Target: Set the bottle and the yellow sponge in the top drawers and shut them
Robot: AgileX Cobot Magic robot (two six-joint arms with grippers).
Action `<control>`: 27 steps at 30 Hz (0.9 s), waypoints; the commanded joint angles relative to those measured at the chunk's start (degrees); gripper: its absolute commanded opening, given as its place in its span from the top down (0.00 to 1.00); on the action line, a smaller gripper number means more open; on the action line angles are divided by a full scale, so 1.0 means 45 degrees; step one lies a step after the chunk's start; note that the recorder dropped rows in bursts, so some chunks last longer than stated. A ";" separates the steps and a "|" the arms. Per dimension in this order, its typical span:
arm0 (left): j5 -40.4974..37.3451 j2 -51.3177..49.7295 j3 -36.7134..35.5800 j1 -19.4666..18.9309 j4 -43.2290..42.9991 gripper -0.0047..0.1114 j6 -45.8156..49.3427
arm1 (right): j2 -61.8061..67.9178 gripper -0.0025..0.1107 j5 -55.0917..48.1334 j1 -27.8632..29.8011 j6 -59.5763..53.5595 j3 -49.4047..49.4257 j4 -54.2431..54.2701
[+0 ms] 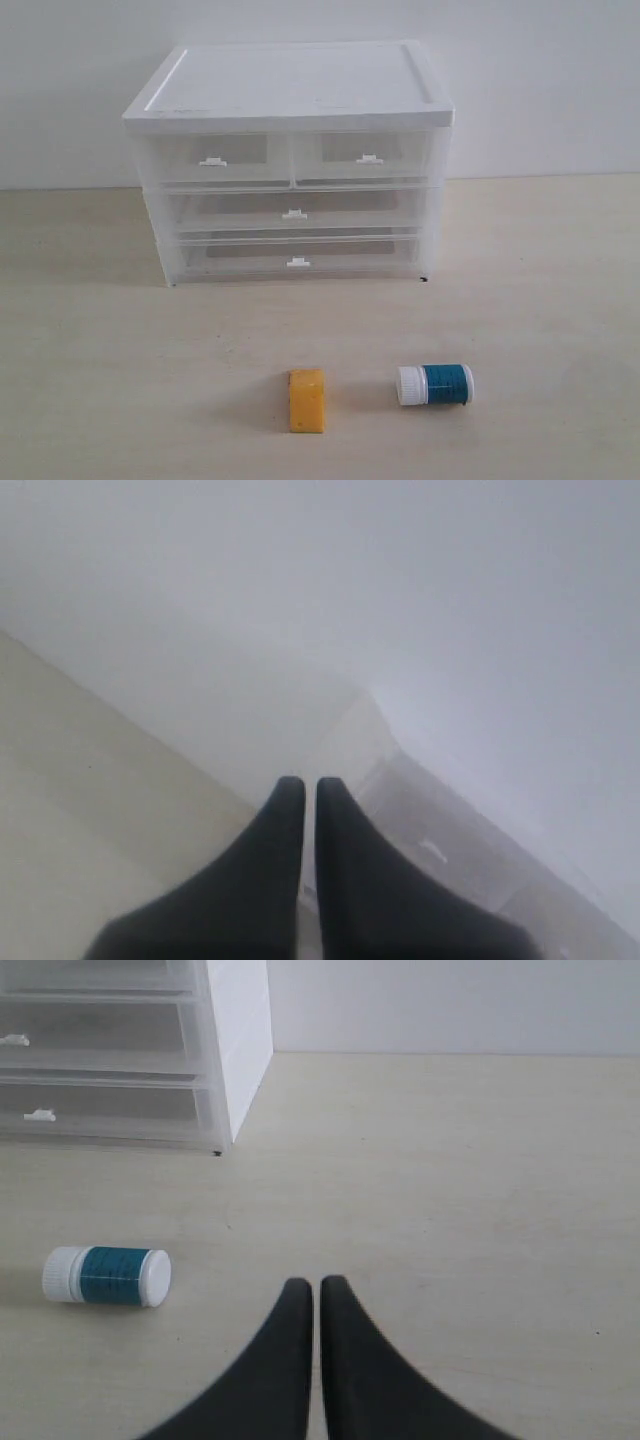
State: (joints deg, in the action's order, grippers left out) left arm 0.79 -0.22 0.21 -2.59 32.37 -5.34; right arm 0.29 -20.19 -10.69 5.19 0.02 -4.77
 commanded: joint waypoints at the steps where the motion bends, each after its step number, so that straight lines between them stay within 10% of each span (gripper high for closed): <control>1: -0.0401 0.0050 0.0359 -0.0037 0.0096 0.93 -0.2313 | -0.0064 0.98 0.0143 0.0080 0.0008 -0.0005 -0.0061; 11: -0.3491 -0.0683 0.3098 -0.0037 0.0341 0.93 0.1942 | -0.0064 0.98 0.0143 0.0080 0.0008 -0.0005 -0.0061; 16: -0.7250 -0.5626 0.6390 -0.0037 0.4963 0.93 0.9159 | -0.0064 0.98 0.0143 0.0080 0.0008 -0.0005 -0.0061; 27: -0.8883 -1.0591 0.9834 -0.0037 0.3393 0.93 0.8985 | -0.0064 0.98 0.0143 0.0080 0.0008 -0.0005 -0.0061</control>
State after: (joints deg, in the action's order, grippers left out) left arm -38.54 -43.63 42.76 -2.59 49.06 34.71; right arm 0.29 -20.19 -10.69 5.19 0.02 -4.77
